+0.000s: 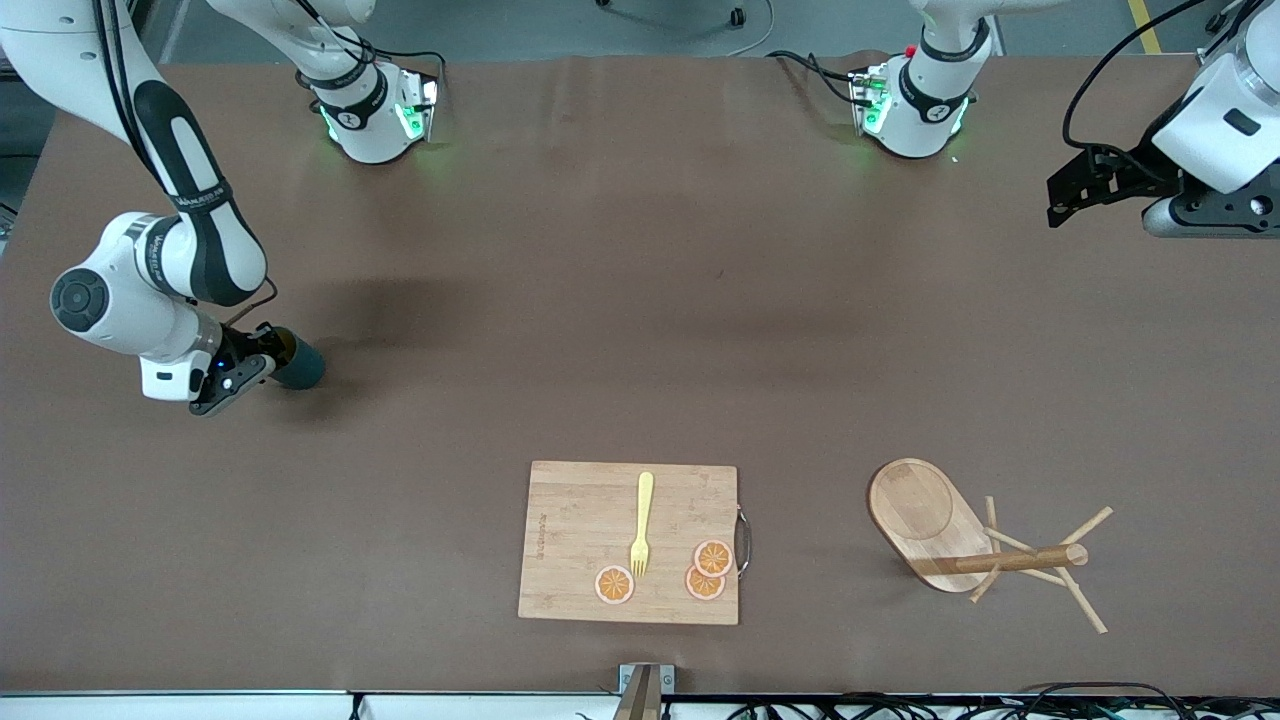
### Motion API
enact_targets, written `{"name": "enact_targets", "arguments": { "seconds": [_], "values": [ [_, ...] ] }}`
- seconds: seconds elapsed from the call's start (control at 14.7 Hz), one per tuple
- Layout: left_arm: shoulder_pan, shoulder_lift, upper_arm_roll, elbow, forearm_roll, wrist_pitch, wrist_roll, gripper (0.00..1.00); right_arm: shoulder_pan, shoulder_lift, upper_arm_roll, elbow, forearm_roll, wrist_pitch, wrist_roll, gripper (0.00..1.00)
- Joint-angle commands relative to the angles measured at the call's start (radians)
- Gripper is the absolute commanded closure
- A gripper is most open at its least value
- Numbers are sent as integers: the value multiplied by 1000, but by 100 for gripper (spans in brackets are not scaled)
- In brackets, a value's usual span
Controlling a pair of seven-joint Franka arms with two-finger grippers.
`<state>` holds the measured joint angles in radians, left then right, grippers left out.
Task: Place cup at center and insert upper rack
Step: 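Lower the right gripper and grasp the blue mug's rim, then carry the mug to the table center while the left gripper approaches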
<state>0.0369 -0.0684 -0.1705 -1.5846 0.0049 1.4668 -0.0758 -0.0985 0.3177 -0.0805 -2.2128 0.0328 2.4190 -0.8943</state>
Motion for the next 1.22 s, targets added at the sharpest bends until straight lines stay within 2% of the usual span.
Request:
{"name": "enact_targets", "arguments": {
  "seconds": [0.0,0.27,0.61,0.75,0.95,1.16],
  "values": [
    [6,2,-4,14,-10,0,-12,0,14,-55,1,13,35,-73,3,100],
    [11,-1,-4,14,-10,0,-12,0,113,-152,1,35,105,-207,194,100],
    [17,2,3,14,-10,18,-41,0,449,-207,1,35,110,-222,735,100],
    [15,13,2,9,-10,35,-117,0,621,-201,-1,65,131,-195,1002,100],
    [5,30,-6,-23,-8,93,-199,0,799,-158,-1,107,138,-111,1258,100],
    [6,24,-87,-77,4,151,-275,0,939,-47,-2,185,136,-51,1499,100]
  ]
}}
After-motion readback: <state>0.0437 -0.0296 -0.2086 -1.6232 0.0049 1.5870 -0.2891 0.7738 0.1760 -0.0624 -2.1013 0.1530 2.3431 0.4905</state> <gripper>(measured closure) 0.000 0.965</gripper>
